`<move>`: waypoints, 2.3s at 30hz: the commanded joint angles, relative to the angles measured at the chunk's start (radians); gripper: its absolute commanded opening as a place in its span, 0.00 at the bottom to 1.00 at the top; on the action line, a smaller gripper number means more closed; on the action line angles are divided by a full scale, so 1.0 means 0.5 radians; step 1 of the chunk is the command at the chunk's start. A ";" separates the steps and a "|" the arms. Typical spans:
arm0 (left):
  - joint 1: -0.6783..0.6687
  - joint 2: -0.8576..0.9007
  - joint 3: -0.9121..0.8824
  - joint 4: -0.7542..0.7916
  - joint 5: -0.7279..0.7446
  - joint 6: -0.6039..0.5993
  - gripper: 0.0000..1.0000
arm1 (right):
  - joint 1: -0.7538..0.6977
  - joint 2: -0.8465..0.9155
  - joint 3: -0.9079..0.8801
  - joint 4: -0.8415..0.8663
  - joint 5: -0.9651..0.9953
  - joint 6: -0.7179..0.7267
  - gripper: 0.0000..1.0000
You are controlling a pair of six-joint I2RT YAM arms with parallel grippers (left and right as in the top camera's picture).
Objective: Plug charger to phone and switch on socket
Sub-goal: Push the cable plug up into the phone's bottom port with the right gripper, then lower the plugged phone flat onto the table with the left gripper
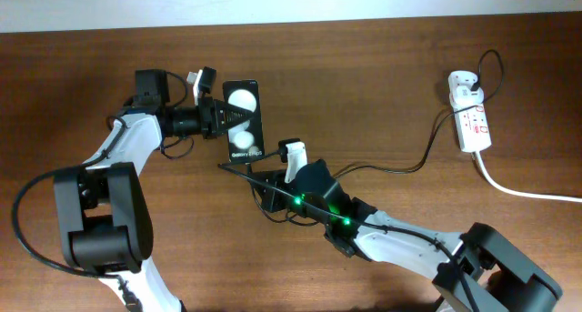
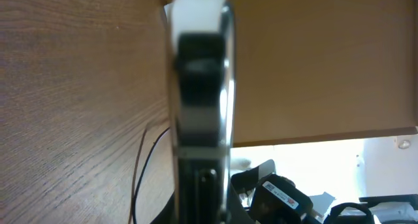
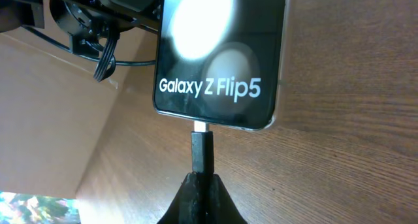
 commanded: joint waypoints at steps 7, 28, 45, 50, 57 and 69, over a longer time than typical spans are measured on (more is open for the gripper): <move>-0.054 -0.049 -0.031 -0.056 0.152 0.008 0.00 | -0.058 0.015 0.056 0.270 0.508 -0.020 0.04; -0.057 -0.049 -0.031 -0.045 -0.689 -0.131 0.00 | -0.063 0.014 0.056 -0.238 0.331 -0.450 0.99; -0.606 -0.049 -0.031 -0.081 -1.955 -0.554 0.01 | -0.378 -0.021 0.056 -1.197 0.034 -0.464 0.99; -0.739 -0.048 -0.031 -0.257 -2.100 -0.553 0.04 | -0.378 -0.114 0.056 -1.275 -0.006 -0.464 0.99; -0.887 -0.049 -0.031 -0.308 -2.336 -0.553 0.15 | -0.378 -0.114 0.056 -1.221 0.015 -0.464 0.99; -0.887 -0.048 -0.031 -0.305 -2.389 -0.553 0.43 | -0.378 -0.114 0.056 -1.221 0.015 -0.464 0.99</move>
